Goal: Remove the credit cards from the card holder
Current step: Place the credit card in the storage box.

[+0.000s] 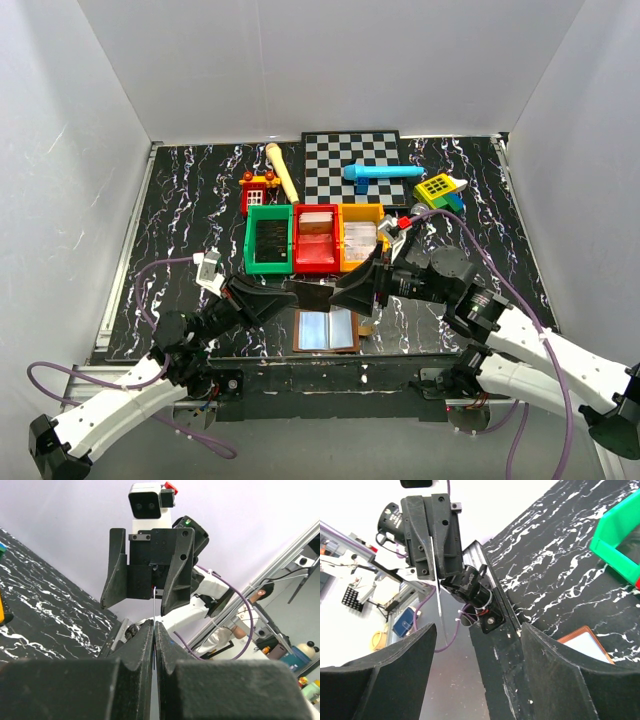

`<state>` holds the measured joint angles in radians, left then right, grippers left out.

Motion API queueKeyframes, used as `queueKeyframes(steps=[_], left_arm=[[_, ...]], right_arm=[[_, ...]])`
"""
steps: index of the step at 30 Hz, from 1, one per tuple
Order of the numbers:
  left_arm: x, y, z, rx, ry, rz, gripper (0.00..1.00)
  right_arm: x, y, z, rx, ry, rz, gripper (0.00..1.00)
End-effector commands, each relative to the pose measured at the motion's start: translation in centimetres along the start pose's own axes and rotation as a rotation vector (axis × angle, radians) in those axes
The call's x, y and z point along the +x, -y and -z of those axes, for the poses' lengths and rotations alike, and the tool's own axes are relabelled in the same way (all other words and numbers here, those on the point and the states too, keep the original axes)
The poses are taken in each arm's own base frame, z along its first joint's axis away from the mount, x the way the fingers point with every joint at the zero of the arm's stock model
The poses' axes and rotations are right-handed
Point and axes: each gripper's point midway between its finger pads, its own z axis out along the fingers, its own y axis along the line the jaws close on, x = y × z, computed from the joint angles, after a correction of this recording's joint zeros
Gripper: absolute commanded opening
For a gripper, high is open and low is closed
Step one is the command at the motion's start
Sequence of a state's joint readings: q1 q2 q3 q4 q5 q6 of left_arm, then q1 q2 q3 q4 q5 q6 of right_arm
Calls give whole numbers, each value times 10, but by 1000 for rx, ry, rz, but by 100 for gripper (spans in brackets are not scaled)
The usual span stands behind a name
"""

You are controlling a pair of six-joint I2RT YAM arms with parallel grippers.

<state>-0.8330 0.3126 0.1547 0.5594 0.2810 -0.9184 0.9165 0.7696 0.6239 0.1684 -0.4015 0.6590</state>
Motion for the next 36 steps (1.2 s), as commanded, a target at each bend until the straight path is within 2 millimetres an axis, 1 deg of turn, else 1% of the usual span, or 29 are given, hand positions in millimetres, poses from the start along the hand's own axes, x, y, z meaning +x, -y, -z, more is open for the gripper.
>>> queueKeyframes(steps=[1, 6, 10, 12, 16, 20, 27, 28, 30, 34, 35, 36], left_arm=[[-4, 6, 1, 33, 27, 36, 0], [-2, 3, 1, 25, 27, 44, 0], [-2, 0, 0, 14, 30, 48, 0], [-3, -1, 0, 12, 33, 46, 0], [-3, -4, 0, -4, 40, 44, 0], [-5, -6, 0, -17, 51, 39, 0], [-8, -8, -1, -25, 64, 35, 0], [-9, -7, -1, -21, 66, 32, 0], [-8, -5, -2, -16, 60, 32, 0], [-5, -6, -2, -13, 47, 33, 0], [-5, -5, -2, -11, 43, 33, 0], [-3, -6, -3, -12, 33, 33, 0]], right_arm=[[-22, -29, -2, -128, 64, 29, 75], [-22, -32, -7, -159, 54, 14, 68], [-18, -37, -11, -203, 31, -6, 57], [-17, -37, -12, -213, 23, -12, 48], [-15, -37, -12, -216, 18, -15, 39], [-13, -37, -11, -219, 11, -27, 38], [-8, -35, -13, -218, -7, -39, 40], [-8, -34, -13, -219, -6, -39, 39], [-7, -34, -13, -221, -5, -39, 35], [-6, -35, -14, -232, -16, -41, 23], [-6, -36, -14, -237, -16, -43, 17], [-6, -36, -14, -241, -11, -40, 8]])
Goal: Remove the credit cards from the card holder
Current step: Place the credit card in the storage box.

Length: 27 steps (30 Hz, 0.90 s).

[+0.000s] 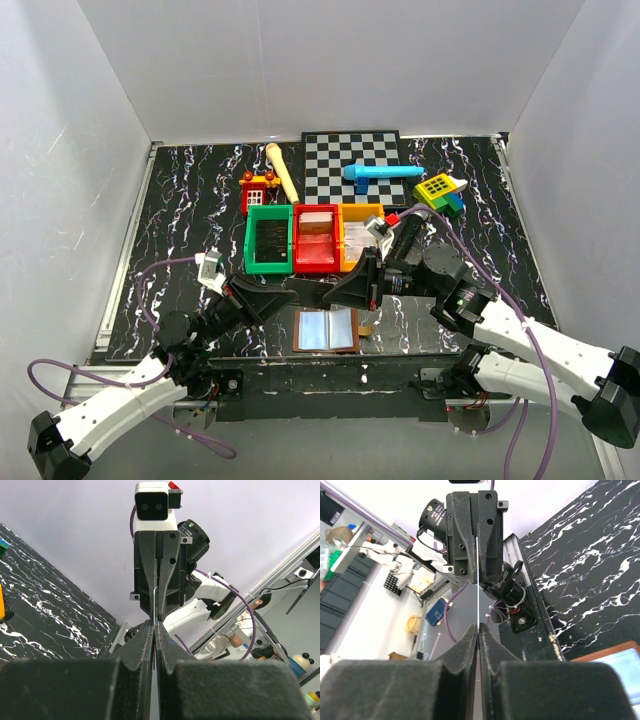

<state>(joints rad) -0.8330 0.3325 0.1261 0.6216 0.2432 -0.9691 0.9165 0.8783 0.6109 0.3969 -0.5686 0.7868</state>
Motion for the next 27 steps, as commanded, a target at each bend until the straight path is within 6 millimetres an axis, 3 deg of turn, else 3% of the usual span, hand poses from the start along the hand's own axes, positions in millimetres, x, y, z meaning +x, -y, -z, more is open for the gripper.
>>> queueKeyframes(steps=[1, 2, 3, 4, 6, 8, 13, 15, 16, 21, 27], left_arm=[[0, 0, -3, 2, -11, -14, 0], [2, -1, -3, -5, -20, -11, 3], [2, 0, -4, -3, -30, -14, 17], [4, -1, -4, -9, -44, -23, 37], [4, 1, -5, -34, -85, -71, 63], [-9, 6, -3, -89, -104, -192, 72], [-43, 20, 14, -228, -168, -458, 73], [-46, 31, 5, -222, -281, -531, 71], [-49, 48, -4, -169, -333, -567, 69], [-9, 67, -31, 68, -709, -534, 61], [34, 40, -43, 170, -947, -392, 54]], right_arm=[[-8, -12, 0, -61, 30, 38, 1], [-9, -13, 0, -63, 31, 40, 1], [-9, -14, 0, -64, 31, 42, 1], [-8, -14, 1, -65, 30, 43, 1], [-8, -14, 5, -42, 27, 59, 1], [-5, -12, 11, -12, 11, 86, 1], [15, -7, 24, 25, -88, 142, 1], [25, -3, 27, 34, -138, 146, 1], [29, -1, 28, 39, -161, 150, 1], [40, 6, 37, 80, -234, 174, 1], [42, 6, 41, 89, -232, 193, 1]])
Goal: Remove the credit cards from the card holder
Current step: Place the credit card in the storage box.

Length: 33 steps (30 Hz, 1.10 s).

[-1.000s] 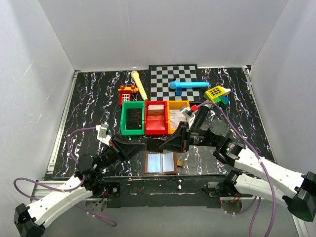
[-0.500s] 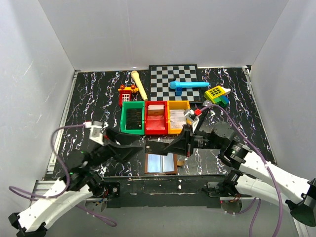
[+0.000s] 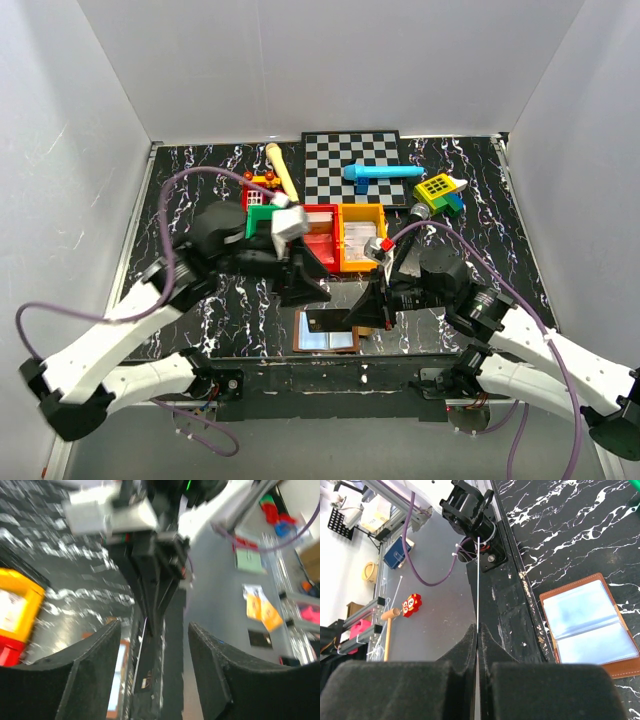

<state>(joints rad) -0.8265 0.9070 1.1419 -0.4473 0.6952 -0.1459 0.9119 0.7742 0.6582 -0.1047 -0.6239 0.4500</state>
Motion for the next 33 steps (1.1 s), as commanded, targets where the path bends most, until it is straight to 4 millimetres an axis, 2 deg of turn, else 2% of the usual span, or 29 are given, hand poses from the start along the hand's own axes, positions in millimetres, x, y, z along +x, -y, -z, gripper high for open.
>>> queueKeyframes(steps=[1, 7, 13, 20, 28, 33], left_arm=[[52, 11, -11, 198, -205, 56, 53], [56, 5, -18, 219, -204, 7, 50], [75, 1, -22, 242, -259, 43, 34], [86, -8, -25, 199, -284, 64, 31], [99, -16, -28, 175, -312, 90, 36], [105, -18, -29, 169, -321, 95, 34]], right_arm=[[-13, -12, 8, -17, 31, 76, 1], [-12, -13, 9, -24, 34, 75, 1], [-14, -16, 9, -32, 34, 73, 1], [-16, -15, 5, -36, 34, 71, 1], [-20, -16, 4, -38, 36, 70, 1], [-21, -16, 4, -35, 40, 66, 1]])
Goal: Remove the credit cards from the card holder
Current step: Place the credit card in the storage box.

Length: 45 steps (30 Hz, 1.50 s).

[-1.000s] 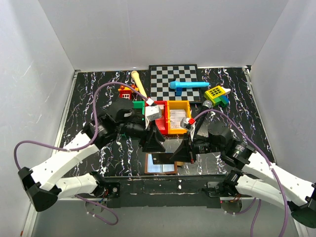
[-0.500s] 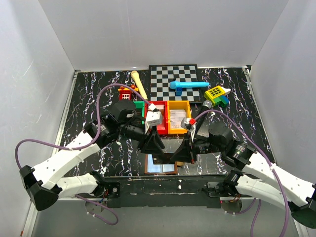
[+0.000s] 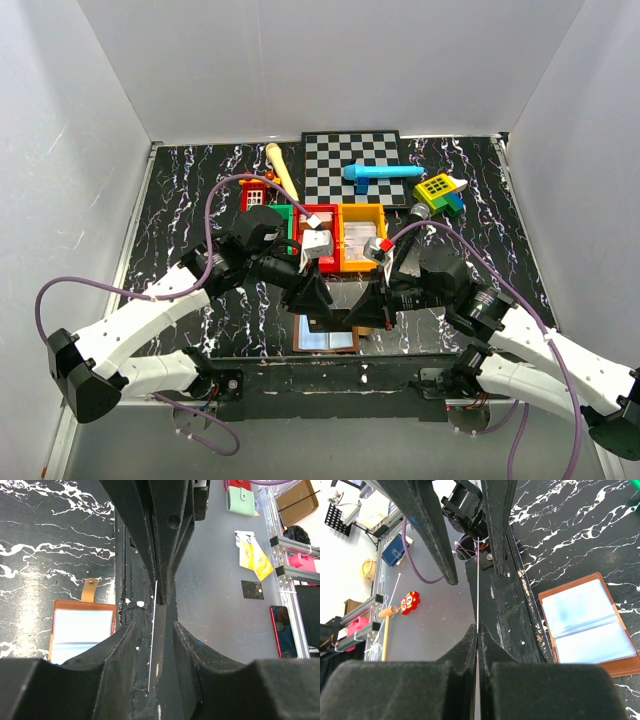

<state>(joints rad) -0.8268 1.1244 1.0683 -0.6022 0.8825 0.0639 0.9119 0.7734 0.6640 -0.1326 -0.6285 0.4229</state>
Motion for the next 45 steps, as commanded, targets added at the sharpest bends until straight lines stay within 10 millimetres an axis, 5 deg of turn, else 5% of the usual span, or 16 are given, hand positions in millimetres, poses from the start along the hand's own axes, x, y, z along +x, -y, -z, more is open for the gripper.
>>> queueKeyframes(steps=[1, 13, 22, 41, 45], left_arm=[[4, -2, -1, -4, -5, -9, 33], [8, -4, -3, -10, -5, -4, 23], [1, -5, 1, -36, 25, -29, 27], [4, -2, 3, -35, 25, -45, 0], [5, -2, 4, -41, 24, -46, 0]], right_arm=[[-25, -17, 4, -37, 57, 54, 1], [-24, -16, 3, -35, 60, 47, 1], [-22, -15, 2, -37, 56, 44, 1], [-21, -17, 3, -43, 55, 44, 1], [-22, -16, 5, -18, 62, 28, 43]])
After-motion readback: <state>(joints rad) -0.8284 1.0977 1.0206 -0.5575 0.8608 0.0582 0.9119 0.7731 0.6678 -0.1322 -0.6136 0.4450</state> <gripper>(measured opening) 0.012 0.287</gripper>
